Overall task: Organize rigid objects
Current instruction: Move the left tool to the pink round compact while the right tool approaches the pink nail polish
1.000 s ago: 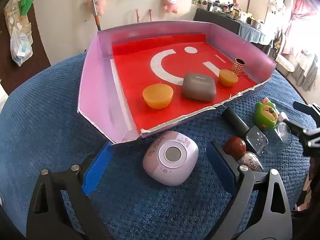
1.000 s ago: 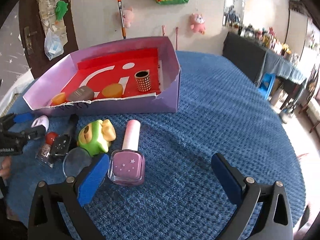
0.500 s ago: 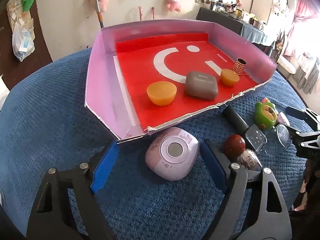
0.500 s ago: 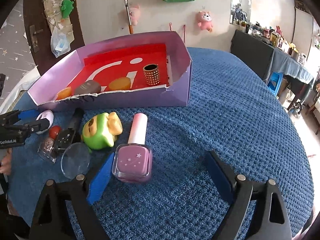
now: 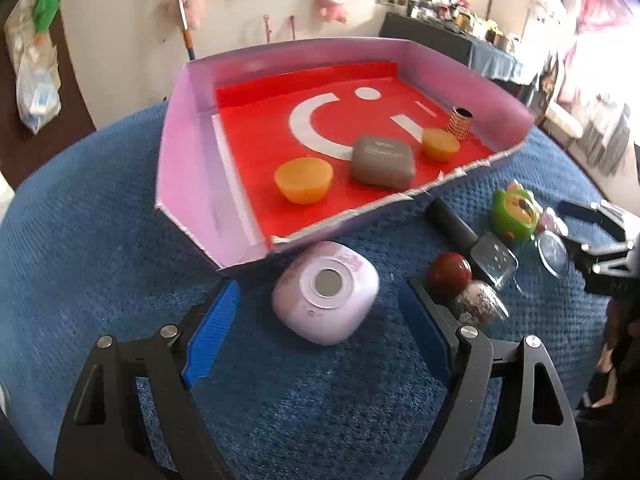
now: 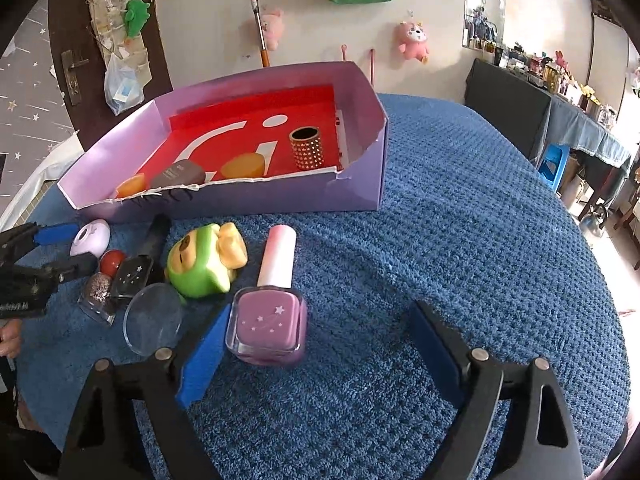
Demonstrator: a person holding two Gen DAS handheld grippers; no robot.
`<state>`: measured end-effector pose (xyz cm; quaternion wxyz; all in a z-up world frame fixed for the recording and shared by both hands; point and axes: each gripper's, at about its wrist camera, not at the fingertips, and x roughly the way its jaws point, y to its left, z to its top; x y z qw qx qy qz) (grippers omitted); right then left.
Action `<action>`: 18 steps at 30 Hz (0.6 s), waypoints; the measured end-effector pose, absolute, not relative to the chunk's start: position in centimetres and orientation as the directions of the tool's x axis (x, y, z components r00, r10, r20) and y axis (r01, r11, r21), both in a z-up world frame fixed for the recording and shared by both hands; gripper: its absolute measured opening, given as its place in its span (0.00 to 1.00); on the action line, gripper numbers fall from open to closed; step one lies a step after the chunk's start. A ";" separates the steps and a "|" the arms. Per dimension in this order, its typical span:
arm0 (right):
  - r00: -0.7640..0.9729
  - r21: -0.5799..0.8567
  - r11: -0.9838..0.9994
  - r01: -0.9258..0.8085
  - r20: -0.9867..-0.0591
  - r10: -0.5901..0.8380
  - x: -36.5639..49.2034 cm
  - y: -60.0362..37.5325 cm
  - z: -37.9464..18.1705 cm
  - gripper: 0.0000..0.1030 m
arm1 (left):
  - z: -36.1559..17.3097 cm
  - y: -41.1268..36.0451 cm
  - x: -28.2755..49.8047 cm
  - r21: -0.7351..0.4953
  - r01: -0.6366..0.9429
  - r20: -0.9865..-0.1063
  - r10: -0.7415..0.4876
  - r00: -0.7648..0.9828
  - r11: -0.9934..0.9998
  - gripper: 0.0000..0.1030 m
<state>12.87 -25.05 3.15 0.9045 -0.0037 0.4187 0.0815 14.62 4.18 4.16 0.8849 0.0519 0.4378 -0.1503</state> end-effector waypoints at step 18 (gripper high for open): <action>0.636 0.091 0.982 -0.165 -0.751 0.176 12.8 -25.4 3.1 0.87 | 4.0 3.1 14.0 -0.165 0.405 -0.780 -0.371 0.504 0.899 0.78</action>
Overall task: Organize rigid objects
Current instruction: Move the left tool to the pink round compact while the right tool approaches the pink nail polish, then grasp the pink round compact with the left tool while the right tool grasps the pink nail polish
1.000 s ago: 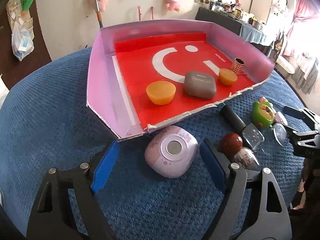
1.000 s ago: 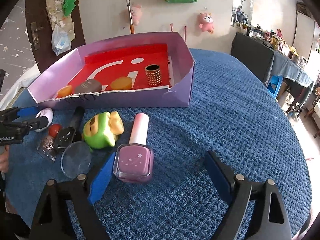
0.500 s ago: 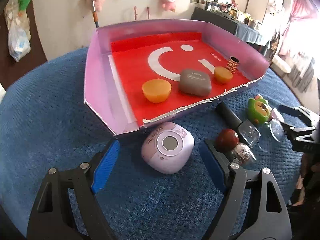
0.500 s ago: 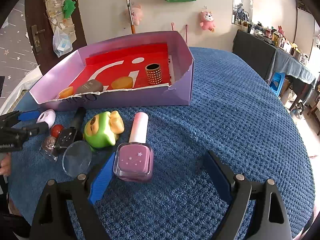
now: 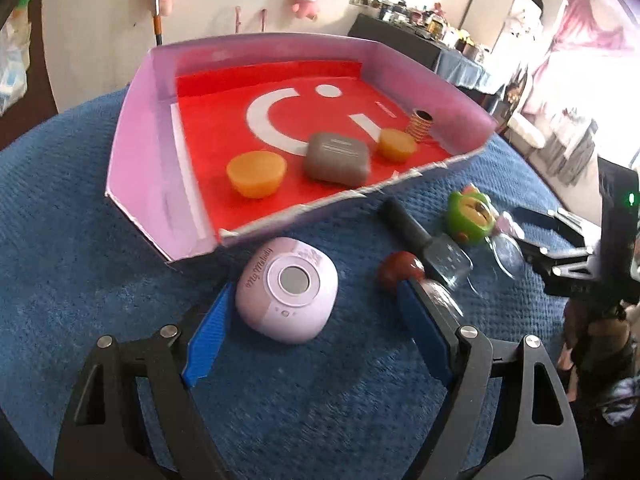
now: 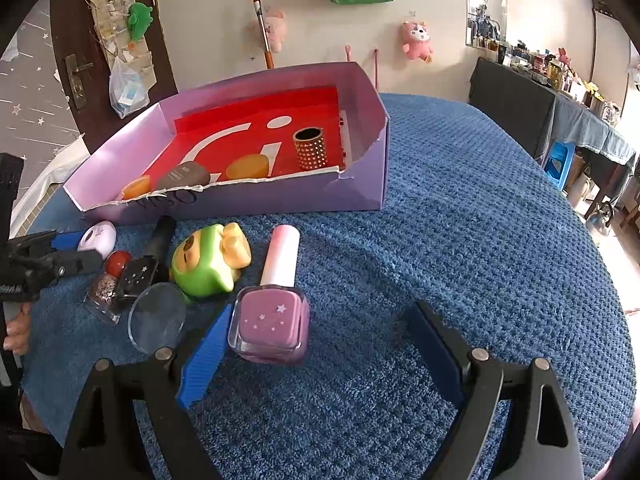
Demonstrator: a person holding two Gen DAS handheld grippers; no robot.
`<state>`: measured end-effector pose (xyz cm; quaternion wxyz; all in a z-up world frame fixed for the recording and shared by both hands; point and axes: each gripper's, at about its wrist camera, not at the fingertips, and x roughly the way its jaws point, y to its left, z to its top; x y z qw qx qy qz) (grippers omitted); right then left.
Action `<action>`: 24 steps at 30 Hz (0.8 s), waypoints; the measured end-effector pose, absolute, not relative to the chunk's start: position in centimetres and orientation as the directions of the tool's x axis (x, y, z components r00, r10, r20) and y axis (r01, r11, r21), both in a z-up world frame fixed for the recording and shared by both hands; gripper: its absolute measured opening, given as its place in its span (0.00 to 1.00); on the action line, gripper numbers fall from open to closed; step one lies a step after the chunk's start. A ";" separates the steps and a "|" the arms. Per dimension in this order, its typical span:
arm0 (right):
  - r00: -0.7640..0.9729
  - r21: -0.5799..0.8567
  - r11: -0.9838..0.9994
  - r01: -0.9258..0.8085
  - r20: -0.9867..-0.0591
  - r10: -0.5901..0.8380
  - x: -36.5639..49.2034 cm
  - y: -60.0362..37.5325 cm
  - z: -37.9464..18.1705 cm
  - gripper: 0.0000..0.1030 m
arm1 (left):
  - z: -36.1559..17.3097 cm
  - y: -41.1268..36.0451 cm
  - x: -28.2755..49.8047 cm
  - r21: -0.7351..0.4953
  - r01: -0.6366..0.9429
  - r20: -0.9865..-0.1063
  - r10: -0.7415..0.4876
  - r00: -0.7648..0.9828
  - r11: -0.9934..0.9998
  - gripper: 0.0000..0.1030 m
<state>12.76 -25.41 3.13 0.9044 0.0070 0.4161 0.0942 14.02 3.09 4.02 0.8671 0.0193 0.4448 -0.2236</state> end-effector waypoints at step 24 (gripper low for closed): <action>0.684 0.093 0.955 -0.282 -0.678 0.268 10.7 -24.4 4.9 0.37 | 5.4 2.0 12.4 -0.021 0.348 -0.730 -0.252 0.636 0.937 0.47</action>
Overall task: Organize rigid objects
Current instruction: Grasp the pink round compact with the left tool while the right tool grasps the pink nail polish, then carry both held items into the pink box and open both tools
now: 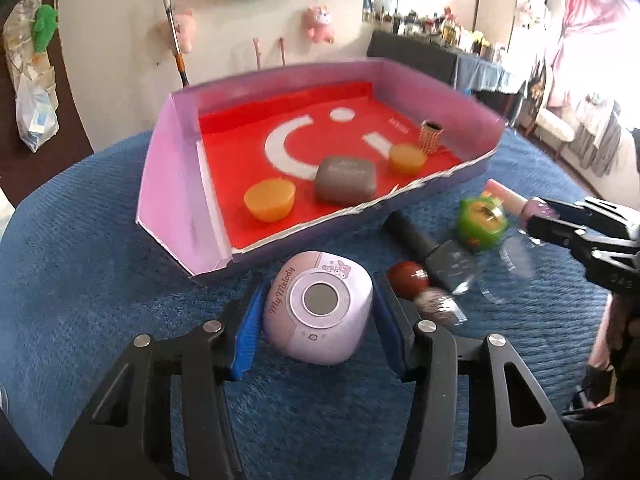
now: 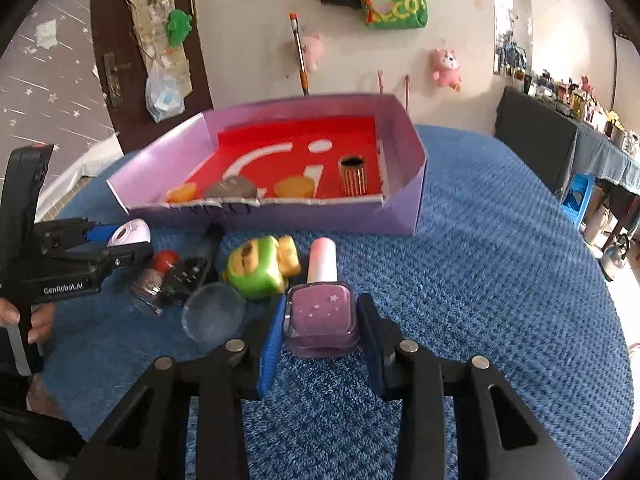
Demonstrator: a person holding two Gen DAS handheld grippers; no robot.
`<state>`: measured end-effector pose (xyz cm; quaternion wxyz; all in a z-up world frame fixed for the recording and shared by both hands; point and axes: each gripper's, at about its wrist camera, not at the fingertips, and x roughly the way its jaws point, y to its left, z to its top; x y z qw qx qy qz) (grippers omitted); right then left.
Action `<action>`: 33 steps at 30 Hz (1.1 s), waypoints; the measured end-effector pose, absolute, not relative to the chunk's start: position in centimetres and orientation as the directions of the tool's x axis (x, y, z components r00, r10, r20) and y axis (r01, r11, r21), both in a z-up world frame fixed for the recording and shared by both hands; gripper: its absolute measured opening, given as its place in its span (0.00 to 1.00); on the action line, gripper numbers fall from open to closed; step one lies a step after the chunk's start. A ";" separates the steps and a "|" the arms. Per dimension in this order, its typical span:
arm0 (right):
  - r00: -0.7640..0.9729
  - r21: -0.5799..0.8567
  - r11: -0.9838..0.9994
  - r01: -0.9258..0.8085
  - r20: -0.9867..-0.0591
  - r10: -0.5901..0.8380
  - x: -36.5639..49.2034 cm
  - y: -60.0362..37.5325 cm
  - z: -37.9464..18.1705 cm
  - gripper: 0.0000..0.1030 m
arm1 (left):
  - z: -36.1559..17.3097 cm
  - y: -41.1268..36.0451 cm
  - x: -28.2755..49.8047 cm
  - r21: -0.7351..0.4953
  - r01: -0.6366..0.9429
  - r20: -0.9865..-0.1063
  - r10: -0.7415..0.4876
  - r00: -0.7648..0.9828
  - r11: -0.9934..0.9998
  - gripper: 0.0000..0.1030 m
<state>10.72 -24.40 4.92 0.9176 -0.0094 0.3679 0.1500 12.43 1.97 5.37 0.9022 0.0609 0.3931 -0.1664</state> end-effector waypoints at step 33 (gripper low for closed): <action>0.661 0.076 0.896 -0.437 -0.649 0.377 23.1 -21.5 11.3 0.37 | 9.7 -0.7 24.7 -0.049 0.389 -0.795 -0.272 0.542 0.920 0.47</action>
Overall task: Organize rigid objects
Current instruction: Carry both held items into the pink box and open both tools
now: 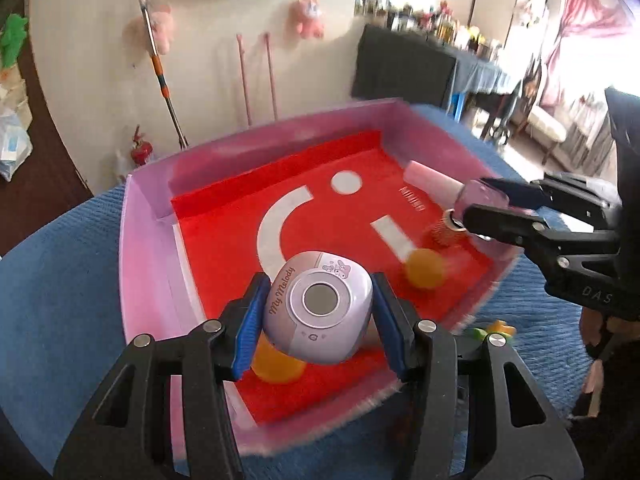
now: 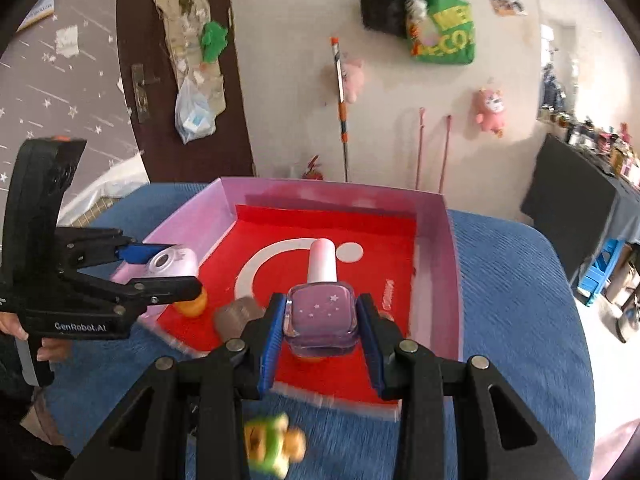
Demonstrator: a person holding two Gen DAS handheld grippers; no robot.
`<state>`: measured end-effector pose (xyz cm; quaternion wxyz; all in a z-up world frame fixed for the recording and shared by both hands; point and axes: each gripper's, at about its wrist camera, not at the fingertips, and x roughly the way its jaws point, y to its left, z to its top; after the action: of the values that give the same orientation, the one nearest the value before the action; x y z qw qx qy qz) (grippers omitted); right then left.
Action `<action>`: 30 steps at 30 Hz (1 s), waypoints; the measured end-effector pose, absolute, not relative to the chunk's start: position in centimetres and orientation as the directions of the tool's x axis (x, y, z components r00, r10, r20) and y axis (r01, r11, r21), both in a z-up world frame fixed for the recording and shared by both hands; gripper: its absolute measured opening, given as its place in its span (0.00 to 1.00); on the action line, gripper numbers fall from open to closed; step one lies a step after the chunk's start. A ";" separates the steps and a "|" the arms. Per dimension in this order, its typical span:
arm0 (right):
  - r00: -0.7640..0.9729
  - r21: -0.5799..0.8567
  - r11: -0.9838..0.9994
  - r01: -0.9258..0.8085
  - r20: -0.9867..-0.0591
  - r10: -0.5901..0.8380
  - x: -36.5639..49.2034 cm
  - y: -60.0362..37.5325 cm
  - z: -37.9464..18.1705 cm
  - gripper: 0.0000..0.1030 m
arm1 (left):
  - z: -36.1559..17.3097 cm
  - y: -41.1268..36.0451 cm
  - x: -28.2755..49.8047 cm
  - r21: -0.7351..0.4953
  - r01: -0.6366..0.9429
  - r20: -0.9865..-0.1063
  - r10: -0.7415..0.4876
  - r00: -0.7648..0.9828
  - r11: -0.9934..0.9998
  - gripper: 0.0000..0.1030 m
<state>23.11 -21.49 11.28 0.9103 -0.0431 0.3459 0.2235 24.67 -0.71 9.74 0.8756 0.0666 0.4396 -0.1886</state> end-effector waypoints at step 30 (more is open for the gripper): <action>0.385 0.014 0.872 -0.489 -0.893 0.230 32.7 -17.6 5.0 0.37 | 5.0 -1.4 30.2 -0.005 0.396 -0.907 -0.171 0.385 0.918 0.48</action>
<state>32.73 -17.62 5.04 0.8226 -0.1268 0.5094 0.2185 30.16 -1.36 4.99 0.8251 0.1068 0.5275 -0.1718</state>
